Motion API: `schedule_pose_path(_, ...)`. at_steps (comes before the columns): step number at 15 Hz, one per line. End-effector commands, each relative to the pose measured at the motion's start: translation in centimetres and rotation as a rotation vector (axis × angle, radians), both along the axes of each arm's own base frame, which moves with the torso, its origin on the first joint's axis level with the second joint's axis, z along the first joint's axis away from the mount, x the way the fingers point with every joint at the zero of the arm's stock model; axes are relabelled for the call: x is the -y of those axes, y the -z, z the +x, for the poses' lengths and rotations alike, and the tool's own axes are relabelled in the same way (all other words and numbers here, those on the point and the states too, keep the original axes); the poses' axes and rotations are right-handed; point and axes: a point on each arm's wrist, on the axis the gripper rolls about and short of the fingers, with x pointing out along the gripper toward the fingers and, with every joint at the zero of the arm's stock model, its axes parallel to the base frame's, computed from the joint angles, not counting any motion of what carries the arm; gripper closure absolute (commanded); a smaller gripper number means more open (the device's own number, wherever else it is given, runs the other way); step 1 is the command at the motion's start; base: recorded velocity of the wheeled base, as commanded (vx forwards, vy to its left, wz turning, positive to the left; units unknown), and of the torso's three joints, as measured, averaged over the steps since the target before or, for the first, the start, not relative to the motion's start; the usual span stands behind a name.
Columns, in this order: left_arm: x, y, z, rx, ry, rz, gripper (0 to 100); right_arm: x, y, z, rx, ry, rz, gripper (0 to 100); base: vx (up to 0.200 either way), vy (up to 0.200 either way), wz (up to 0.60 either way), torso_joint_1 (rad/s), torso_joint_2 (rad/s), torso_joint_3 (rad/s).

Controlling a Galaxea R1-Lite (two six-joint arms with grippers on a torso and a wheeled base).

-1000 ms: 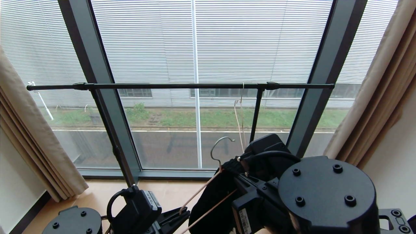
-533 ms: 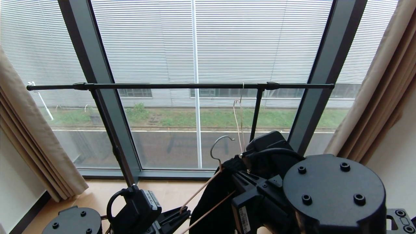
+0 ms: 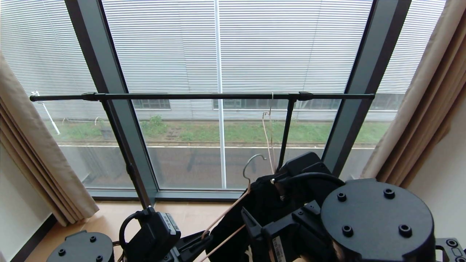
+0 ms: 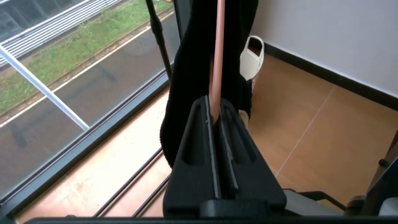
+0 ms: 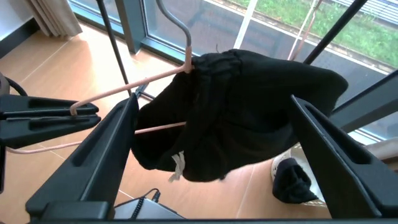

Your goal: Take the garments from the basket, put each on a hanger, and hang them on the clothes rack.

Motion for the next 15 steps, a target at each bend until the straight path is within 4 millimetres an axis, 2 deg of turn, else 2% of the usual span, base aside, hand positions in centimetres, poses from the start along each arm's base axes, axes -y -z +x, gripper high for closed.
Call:
schedule_pose_path(1,0.0,-0.1,0.0,0.001,-0.002,-0.003,100,1.1,-0.4,0.2,0.009,0.017,0.002,0,0.0,0.0,0.0,0.0,0.0,0.0)
schedule_pose_path(4,-0.2,-0.5,-0.1,0.017,-0.004,-0.02,100,4.2,-1.3,1.0,-0.001,-0.035,-0.006,0,0.0,0.0,0.0,0.0,0.0,0.0)
schedule_pose_path(7,-0.5,-1.3,-0.3,0.039,-0.004,-0.045,100,8.8,-3.3,1.4,0.042,-0.22,-0.04,0,0.0,0.0,0.0,0.0,0.0,0.0)
schedule_pose_path(9,-0.5,-1.4,-0.3,0.039,-0.004,-0.052,100,11.2,-3.9,2.2,0.026,-0.295,-0.11,0,0.0,0.0,0.0,0.0,0.0,0.0)
schedule_pose_path(11,-0.6,-1.7,-0.4,0.048,-0.002,-0.062,100,14.1,-4.8,3.8,-0.003,-0.463,-0.243,0,0.0,0.0,0.0,0.0,0.0,0.0)
schedule_pose_path(13,-0.7,-2.0,-0.6,0.058,0.001,-0.074,100,15.1,-5.4,5.0,-0.014,-0.576,-0.315,0,0.0,0.0,0.0,0.0,0.0,0.0)
schedule_pose_path(15,-0.7,-2.1,-0.7,0.064,0.006,-0.079,100,16.0,-6.5,7.4,-0.034,-0.73,-0.431,0,0.0,0.0,0.0,0.0,0.0,0.0)
